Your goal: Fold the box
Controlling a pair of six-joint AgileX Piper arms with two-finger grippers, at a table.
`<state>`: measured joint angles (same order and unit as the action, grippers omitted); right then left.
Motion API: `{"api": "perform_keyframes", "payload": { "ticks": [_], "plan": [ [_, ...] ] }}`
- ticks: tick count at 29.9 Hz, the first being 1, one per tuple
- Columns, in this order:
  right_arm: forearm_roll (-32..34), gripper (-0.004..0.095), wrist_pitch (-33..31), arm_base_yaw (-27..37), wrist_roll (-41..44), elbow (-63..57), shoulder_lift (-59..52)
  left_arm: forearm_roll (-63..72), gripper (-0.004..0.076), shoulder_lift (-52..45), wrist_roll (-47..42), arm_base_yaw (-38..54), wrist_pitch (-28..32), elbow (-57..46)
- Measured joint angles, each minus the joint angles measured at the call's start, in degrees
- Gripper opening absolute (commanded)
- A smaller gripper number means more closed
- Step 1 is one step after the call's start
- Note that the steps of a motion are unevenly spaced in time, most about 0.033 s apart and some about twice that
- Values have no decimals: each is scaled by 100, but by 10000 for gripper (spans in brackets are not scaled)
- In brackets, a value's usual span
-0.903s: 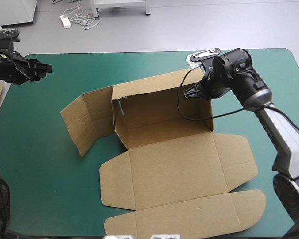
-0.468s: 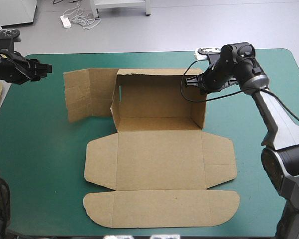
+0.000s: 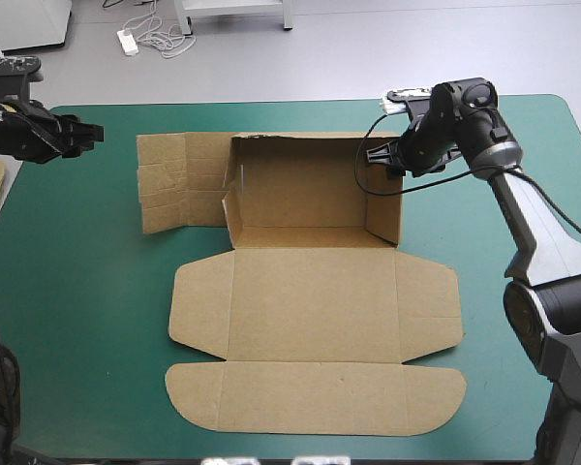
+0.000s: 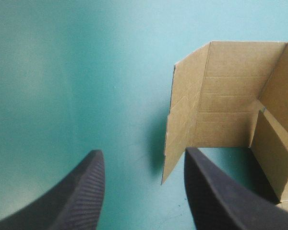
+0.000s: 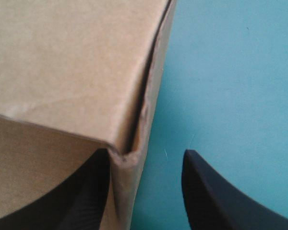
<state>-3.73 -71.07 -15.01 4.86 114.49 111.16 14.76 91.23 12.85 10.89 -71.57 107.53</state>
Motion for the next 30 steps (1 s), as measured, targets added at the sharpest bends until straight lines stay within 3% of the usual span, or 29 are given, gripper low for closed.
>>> {"api": "perform_keyframes", "payload": {
  "ticks": [9, 14, 22, 30],
  "plan": [
    [222, 474, -1, -424, -19, -44, -13, 7, 368, 252, 105, 0, 0, 0],
    [1072, 474, 242, -888, 387, -528, -295, 2, 368, 374, 161, 0, 0, 0],
    [1358, 475, 1044, -1027, 800, -1820, -1224, 27, 368, 394, 329, 0, 0, 0],
    [1252, 474, 2446, -1076, 941, -3792, -2167, 27, 368, 394, 415, 0, 0, 0]
  ]
}}
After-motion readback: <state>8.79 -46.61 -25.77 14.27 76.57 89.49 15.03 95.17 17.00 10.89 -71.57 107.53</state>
